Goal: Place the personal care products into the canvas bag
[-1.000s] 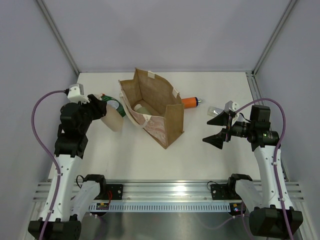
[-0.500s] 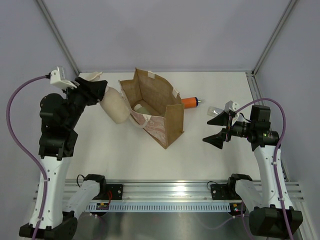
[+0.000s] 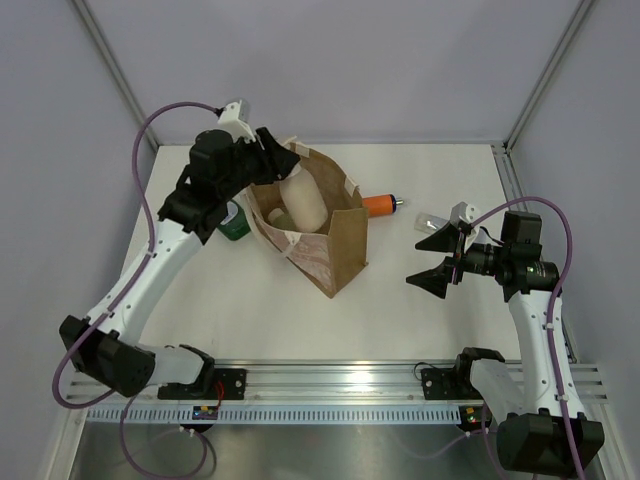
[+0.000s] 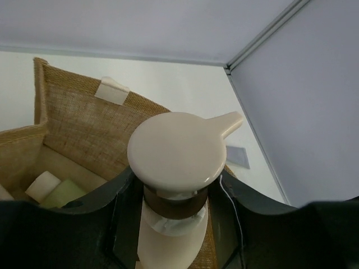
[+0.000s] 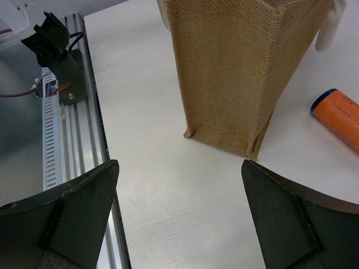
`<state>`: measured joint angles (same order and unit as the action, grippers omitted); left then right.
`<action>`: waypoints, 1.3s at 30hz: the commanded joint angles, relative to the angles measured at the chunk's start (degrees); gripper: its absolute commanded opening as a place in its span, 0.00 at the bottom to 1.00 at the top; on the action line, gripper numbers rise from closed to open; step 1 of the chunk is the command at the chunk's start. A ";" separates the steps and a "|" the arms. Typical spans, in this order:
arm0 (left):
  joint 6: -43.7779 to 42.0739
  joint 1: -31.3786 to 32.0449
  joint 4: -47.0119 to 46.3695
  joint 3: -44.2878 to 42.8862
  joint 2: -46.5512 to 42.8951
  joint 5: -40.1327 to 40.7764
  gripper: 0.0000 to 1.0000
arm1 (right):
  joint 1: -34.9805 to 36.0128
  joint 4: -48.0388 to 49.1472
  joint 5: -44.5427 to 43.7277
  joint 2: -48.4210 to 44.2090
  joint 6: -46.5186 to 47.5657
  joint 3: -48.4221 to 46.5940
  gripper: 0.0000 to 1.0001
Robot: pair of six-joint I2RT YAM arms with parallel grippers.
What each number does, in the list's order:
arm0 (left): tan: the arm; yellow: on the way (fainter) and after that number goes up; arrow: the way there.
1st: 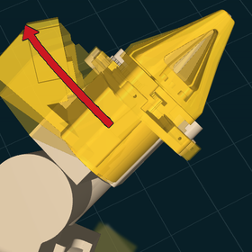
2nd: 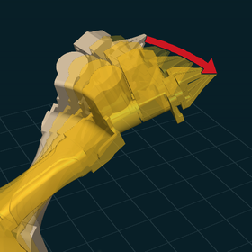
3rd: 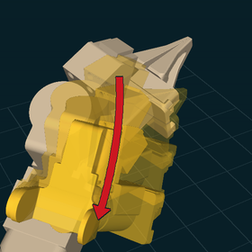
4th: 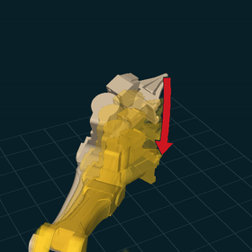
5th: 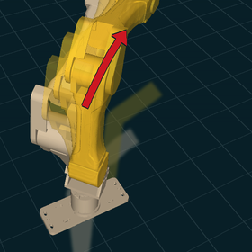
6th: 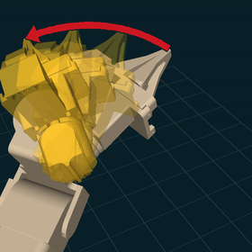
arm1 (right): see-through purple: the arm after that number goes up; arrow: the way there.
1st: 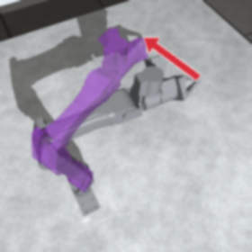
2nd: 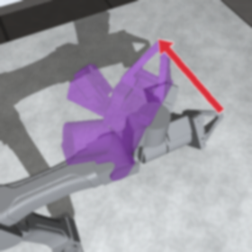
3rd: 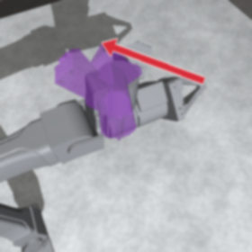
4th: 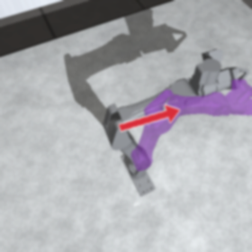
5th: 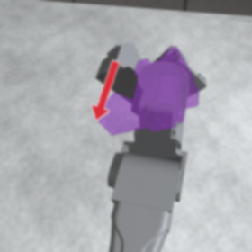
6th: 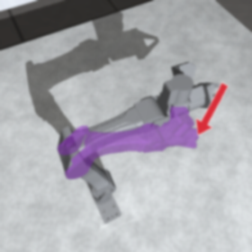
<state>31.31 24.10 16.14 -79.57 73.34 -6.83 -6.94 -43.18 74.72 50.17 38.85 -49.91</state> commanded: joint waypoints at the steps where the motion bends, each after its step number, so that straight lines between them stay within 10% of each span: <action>1: 0.16 2.79 -11.75 -6.03 1.53 0.59 0.00 | -0.53 -0.77 2.01 0.01 1.58 -0.80 0.99; 14: -1.34 9.30 -14.82 12.14 4.36 -4.15 0.07 | -0.71 -1.03 0.70 0.10 1.76 -0.63 0.99; 27: -6.25 9.30 -9.65 13.31 6.46 -0.73 0.86 | -0.62 10.93 -26.36 5.71 -12.93 -1.67 1.00; 39: -16.80 5.96 1.60 3.11 0.95 1.73 0.99 | 2.27 -2.35 -56.34 31.99 12.82 -18.19 1.00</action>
<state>19.42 31.09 15.16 -72.95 79.40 -7.01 -6.57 -43.16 28.97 77.21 43.48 -64.14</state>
